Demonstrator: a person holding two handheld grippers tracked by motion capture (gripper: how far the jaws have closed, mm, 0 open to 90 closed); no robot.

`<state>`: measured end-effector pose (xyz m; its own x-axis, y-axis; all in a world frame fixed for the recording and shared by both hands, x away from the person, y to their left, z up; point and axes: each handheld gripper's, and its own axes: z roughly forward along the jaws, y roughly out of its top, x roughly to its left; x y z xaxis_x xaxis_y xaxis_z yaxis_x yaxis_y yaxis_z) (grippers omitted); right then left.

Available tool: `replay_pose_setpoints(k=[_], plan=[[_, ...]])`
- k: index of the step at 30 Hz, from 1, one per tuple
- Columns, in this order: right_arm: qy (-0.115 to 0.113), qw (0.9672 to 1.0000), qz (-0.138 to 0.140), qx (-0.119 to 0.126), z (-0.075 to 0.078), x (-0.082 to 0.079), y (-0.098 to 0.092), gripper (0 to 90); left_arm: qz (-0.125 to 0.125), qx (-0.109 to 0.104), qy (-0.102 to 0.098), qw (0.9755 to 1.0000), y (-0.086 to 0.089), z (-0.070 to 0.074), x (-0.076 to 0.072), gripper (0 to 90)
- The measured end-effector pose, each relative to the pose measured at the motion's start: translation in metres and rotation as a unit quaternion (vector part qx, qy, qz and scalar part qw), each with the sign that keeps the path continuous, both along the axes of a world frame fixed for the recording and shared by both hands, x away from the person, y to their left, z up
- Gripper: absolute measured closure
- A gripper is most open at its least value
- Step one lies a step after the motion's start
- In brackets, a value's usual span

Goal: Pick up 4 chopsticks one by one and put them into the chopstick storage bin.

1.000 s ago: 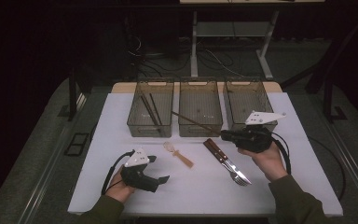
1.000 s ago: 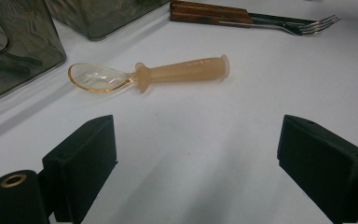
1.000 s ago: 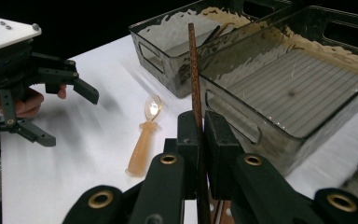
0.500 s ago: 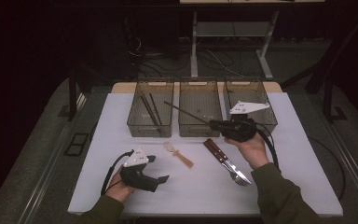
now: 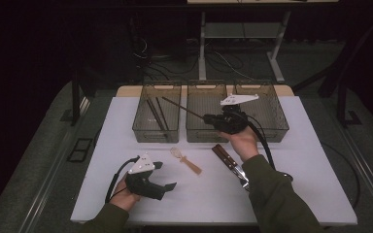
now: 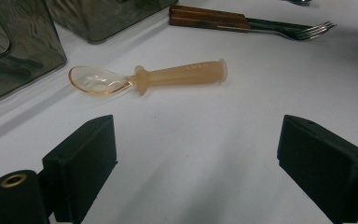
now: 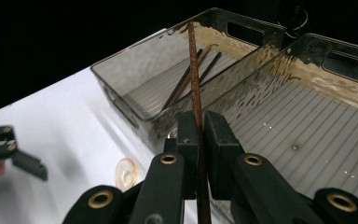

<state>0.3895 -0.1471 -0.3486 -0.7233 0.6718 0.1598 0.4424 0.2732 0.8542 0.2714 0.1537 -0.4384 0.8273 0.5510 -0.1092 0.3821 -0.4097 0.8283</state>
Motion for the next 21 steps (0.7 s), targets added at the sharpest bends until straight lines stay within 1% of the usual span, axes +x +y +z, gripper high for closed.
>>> replay_pose_setpoints(k=[2, 4, 8, 10, 12, 19, 21], plan=[[0.008, 0.9999, -0.007, 0.001, 0.0, 0.005, 0.005, 85.1, 0.0, 0.0, 0.0, 1.0, 0.0, 0.0, 0.0, 10.3], [0.008, 0.9999, -0.01, -0.002, 0.0, 0.01, 0.01, 85.1, 0.001, -0.004, 0.0, 1.0, 0.0, 0.0, 0.0, 10.3], [0.013, 0.9998, -0.017, -0.007, 0.002, 0.019, 0.021, 85.1, -0.001, -0.004, 0.0, 1.0, 0.0, 0.0, 0.0, 10.3], [0.01, 0.9997, -0.018, -0.012, 0.002, 0.023, 0.027, 85.0, -0.002, -0.004, -0.001, 1.0, 0.0, 0.0, 0.0, 10.3], [0.016, 0.9996, -0.02, -0.013, 0.002, 0.026, 0.032, 85.0, -0.001, -0.007, -0.002, 1.0, -0.001, 0.0, 0.0, 10.3], [0.024, 0.9991, -0.032, -0.017, 0.001, 0.041, 0.05, 85.0, -0.003, -0.004, -0.003, 1.0, -0.001, 0.001, 0.0, 10.3], [0.026, 0.9988, -0.035, -0.024, 0.0, 0.045, 0.057, 85.0, -0.004, -0.003, -0.003, 1.0, 0.0, 0.001, 0.0, 10.3]])
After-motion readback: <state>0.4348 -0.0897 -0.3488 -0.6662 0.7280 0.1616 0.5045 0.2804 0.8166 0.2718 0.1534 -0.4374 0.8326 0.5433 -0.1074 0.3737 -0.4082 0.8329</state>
